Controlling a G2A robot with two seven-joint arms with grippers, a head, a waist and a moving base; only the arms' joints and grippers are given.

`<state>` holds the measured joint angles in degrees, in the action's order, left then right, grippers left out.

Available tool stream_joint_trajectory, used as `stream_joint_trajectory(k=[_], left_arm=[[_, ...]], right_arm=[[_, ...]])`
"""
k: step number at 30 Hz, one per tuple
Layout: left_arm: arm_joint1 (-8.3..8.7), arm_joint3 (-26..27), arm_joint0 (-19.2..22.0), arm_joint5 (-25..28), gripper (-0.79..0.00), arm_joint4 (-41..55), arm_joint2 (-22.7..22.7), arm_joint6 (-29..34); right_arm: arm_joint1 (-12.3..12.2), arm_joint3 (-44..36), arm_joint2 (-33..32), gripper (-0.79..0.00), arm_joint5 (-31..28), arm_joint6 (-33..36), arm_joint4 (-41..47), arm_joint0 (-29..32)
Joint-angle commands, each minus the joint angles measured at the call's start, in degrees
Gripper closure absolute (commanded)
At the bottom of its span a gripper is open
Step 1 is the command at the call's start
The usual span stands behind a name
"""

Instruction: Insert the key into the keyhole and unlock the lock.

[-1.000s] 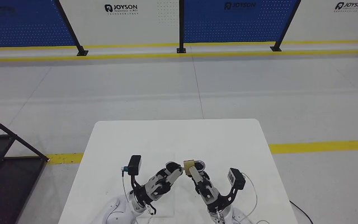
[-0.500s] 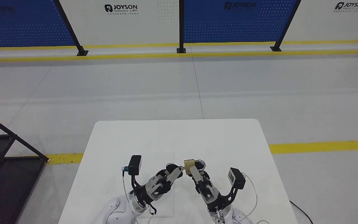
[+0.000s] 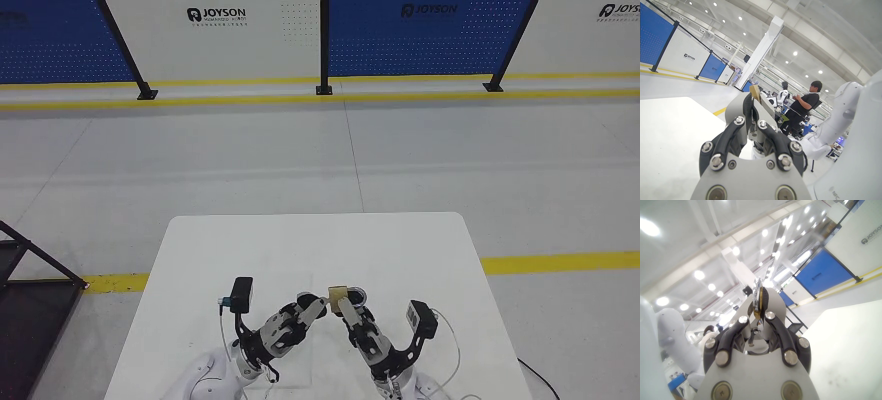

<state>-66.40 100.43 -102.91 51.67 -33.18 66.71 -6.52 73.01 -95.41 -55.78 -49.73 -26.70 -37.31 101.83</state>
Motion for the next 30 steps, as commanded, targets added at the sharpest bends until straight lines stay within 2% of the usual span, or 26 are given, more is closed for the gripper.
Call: stream_joint_trajectory(k=[1,13,30], left_arm=[[-0.01,0.1,0.1,-0.4,0.000,-0.9,0.1,-0.2],[-0.29,0.9,-0.7,-2.7,0.000,-12.9,1.0,-6.6],[-0.80,1.1,-1.8,-12.3,0.000,-33.9,-0.4,-21.8]], right_arm=[[0.0,-0.2,-0.1,0.000,-0.1,0.0,-0.2,0.1],[0.0,-0.4,-0.4,0.000,-0.1,0.9,0.2,0.4],[-0.1,-0.6,-1.0,0.000,-0.4,2.3,1.1,0.9]])
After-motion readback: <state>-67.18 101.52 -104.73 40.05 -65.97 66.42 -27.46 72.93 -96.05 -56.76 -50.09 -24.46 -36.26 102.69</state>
